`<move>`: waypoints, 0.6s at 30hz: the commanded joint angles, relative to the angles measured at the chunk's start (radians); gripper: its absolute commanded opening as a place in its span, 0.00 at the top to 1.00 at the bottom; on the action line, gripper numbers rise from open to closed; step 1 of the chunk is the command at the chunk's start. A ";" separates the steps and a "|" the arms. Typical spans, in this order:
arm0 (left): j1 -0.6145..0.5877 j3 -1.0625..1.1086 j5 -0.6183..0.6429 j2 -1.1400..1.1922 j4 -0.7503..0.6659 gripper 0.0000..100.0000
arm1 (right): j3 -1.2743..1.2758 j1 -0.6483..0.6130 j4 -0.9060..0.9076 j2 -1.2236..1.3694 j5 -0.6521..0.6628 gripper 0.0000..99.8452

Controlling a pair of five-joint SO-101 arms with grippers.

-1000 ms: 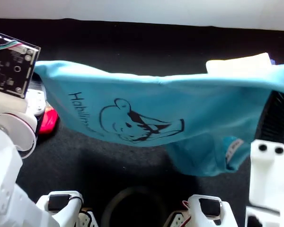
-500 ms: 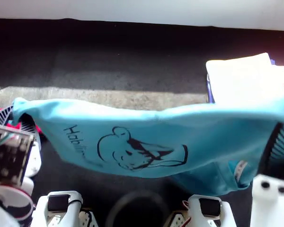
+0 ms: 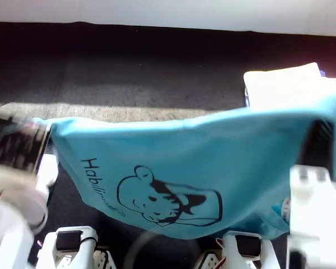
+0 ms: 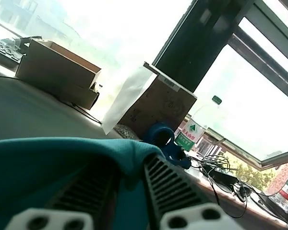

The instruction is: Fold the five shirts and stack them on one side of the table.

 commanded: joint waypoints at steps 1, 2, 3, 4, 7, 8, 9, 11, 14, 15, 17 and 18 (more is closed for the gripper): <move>-0.008 0.090 0.002 0.101 0.000 0.99 | 0.153 -0.042 -0.073 0.104 0.003 0.99; -0.008 0.108 0.002 0.127 -0.003 0.99 | 0.203 -0.056 -0.093 0.120 0.006 0.99; -0.008 0.124 0.002 0.156 -0.018 0.99 | 0.260 -0.071 -0.114 0.140 0.006 0.99; -0.008 0.134 0.002 0.185 -0.038 0.99 | 0.314 -0.093 -0.142 0.157 0.006 0.99; -0.008 0.136 0.002 0.289 -0.121 0.99 | 0.463 -0.116 -0.245 0.211 0.006 0.99; -0.008 0.131 0.002 0.329 -0.153 0.99 | 0.503 -0.117 -0.288 0.229 0.006 0.99; -0.008 0.122 0.002 0.372 -0.187 0.99 | 0.535 -0.117 -0.337 0.249 0.006 0.99; -0.008 0.085 0.000 0.467 -0.236 0.99 | 0.581 -0.117 -0.437 0.298 0.006 0.99; -0.008 -0.027 -0.021 0.622 -0.272 0.99 | 0.593 -0.117 -0.527 0.397 0.006 0.99; -0.008 -0.081 -0.037 0.677 -0.276 0.99 | 0.590 -0.117 -0.547 0.435 0.006 0.99; -0.008 -0.203 -0.055 0.792 -0.275 0.99 | 0.556 -0.117 -0.575 0.506 0.005 0.99; -0.008 -0.263 -0.061 0.849 -0.270 0.99 | 0.529 -0.117 -0.576 0.539 0.005 0.99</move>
